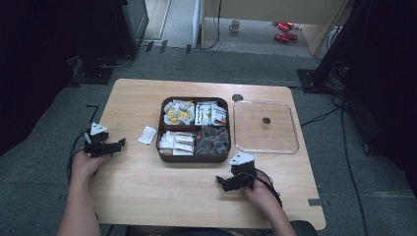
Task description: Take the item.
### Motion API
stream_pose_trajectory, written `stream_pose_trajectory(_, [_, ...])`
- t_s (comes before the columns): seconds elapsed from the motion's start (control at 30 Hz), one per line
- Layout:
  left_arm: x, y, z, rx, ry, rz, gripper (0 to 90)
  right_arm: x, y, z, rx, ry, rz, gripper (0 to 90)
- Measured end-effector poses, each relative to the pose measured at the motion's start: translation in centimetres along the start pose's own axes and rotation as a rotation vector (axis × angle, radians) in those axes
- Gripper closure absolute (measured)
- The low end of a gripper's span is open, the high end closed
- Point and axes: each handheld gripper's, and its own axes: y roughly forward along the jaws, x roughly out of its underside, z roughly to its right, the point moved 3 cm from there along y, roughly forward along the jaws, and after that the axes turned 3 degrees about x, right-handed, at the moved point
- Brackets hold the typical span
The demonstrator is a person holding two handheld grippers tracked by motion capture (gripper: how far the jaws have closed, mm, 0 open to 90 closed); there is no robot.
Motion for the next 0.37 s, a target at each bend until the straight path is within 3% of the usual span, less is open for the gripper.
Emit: stream_pose_trajectory(0.37, [-0.03,0.09,0.22,-0.021,-0.019,-0.004,20.2,0.0,0.0,0.0,0.0,0.0,0.0,0.0])
